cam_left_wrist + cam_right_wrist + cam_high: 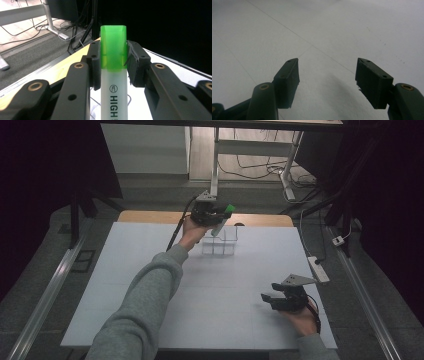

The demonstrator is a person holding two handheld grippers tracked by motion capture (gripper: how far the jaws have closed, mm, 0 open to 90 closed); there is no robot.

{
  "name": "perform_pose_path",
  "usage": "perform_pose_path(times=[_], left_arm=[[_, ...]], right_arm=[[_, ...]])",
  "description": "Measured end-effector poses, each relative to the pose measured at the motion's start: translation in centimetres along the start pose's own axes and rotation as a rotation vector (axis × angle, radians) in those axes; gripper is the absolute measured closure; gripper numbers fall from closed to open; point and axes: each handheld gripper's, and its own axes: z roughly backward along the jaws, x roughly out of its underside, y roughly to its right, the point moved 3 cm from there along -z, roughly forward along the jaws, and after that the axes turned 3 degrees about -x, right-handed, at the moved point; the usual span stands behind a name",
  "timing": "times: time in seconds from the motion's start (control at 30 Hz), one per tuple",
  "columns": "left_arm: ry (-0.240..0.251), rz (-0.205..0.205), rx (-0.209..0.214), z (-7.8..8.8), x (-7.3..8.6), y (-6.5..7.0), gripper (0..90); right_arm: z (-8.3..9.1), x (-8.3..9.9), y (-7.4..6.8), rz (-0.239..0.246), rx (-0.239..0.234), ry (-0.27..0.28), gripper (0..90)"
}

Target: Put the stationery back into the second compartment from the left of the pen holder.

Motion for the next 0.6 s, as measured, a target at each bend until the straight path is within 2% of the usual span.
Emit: perform_pose_path(times=[0.23,0.4,0.6], left_arm=[[0.02,-0.007,-0.004,-1.1,-0.7,-0.2,66.1],[0.021,0.022,-0.003,-2.1,-0.1,-0.8,66.0],[0.004,0.037,-0.014,-2.8,0.7,-1.7,66.0]], right_arm=[[0.1,0.1,0.0,-0.003,-0.003,0.007,35.7],[0.0,0.2,-0.1,-0.003,-0.003,0.003,35.7],[0.0,0.3,0.0,-0.001,-0.006,-0.005,35.7]])
